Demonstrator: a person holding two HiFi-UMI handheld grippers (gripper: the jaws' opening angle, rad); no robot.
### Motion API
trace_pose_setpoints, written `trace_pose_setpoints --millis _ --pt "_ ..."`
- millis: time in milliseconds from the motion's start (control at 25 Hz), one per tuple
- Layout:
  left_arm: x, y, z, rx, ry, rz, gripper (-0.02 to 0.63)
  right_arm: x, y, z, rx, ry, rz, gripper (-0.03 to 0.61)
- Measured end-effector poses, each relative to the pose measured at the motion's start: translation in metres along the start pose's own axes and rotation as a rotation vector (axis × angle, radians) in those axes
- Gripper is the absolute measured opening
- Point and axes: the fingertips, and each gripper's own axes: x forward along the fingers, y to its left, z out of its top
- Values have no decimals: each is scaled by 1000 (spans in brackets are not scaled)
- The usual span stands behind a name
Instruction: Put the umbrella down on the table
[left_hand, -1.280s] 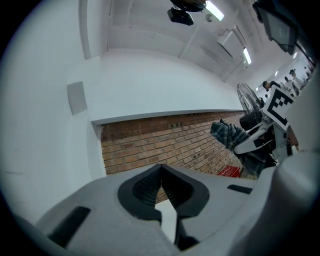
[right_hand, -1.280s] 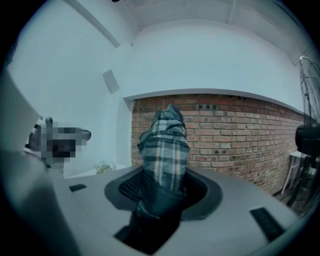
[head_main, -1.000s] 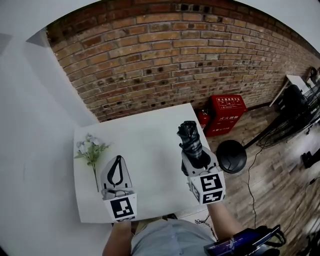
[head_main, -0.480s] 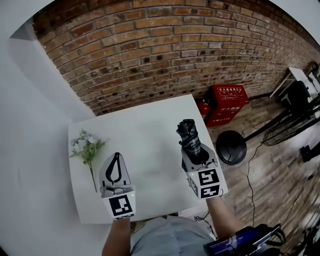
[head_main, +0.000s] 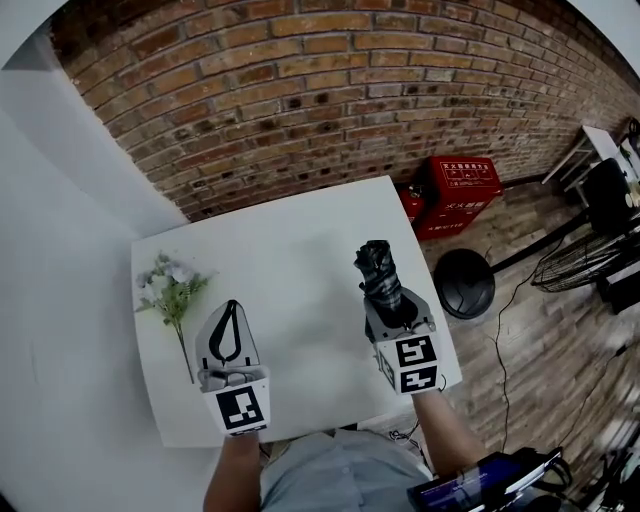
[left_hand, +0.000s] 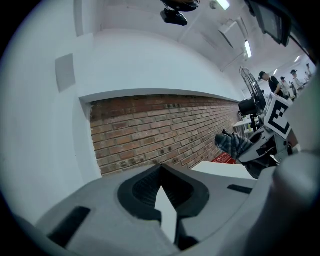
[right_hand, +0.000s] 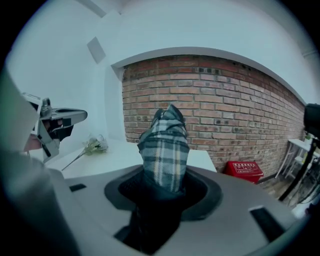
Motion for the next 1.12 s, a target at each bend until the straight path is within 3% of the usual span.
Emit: trace_pose_setpoints --millis 1120 --pt "26 25 -55 -23 71 -10 9 56 3 -62 20 173 -16 187"
